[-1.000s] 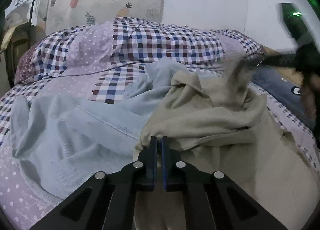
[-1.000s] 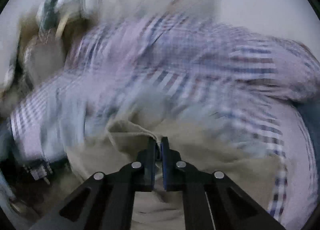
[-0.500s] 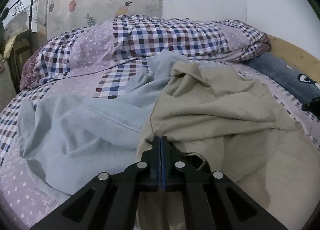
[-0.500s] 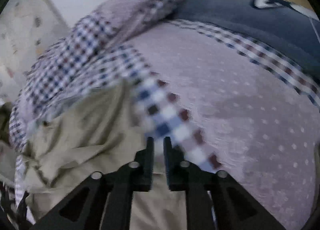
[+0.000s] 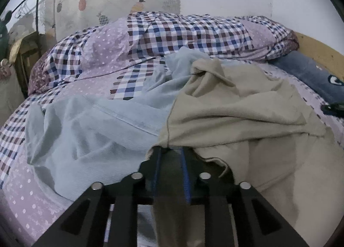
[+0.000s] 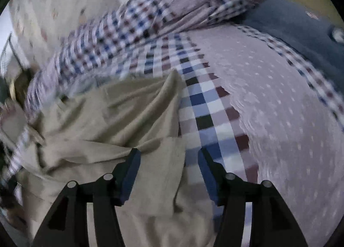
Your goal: Fold clothes
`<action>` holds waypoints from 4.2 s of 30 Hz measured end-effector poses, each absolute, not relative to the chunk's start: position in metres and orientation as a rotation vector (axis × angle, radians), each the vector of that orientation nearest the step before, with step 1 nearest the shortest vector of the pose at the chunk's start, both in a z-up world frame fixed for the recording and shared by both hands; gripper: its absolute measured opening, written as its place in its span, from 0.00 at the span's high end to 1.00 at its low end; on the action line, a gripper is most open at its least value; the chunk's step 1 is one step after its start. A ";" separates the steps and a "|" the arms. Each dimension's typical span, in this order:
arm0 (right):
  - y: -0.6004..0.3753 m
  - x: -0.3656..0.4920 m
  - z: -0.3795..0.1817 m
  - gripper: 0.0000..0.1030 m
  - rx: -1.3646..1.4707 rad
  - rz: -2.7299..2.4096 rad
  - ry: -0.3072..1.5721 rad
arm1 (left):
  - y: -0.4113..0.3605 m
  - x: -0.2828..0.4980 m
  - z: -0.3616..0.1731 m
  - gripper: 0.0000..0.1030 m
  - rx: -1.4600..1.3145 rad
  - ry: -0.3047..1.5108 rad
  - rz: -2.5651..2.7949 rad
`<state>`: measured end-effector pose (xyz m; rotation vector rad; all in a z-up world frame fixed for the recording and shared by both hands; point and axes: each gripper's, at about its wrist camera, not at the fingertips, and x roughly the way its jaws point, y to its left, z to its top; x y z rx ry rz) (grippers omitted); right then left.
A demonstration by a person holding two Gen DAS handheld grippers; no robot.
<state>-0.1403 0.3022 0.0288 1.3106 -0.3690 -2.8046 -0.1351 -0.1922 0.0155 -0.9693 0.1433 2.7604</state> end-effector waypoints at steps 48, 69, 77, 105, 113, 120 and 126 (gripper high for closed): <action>0.161 -0.107 -0.018 1.00 1.181 -2.632 0.458 | -0.211 -0.130 0.035 0.98 -0.786 -0.033 2.829; -0.035 -0.172 0.118 0.33 1.006 -2.391 0.458 | -0.212 -0.113 0.014 0.97 -0.992 -0.282 2.844; -0.186 -0.259 0.052 0.35 1.212 -2.161 1.095 | -0.224 -0.112 0.004 0.97 -0.955 -0.440 2.798; -0.137 -0.359 0.086 0.57 1.481 -2.260 0.328 | -0.229 -0.110 -0.002 0.97 -0.948 -0.495 2.763; -0.189 -0.361 0.111 0.97 1.329 -2.253 0.480 | -0.231 -0.103 0.010 0.98 -0.843 -0.508 2.819; -0.232 -0.362 0.099 0.95 1.278 -2.292 0.619 | -0.229 -0.113 -0.001 0.98 -0.963 -0.495 2.836; -0.226 -0.357 0.091 0.63 1.208 -2.394 0.587 | -0.229 -0.118 -0.001 0.97 -1.004 -0.498 2.822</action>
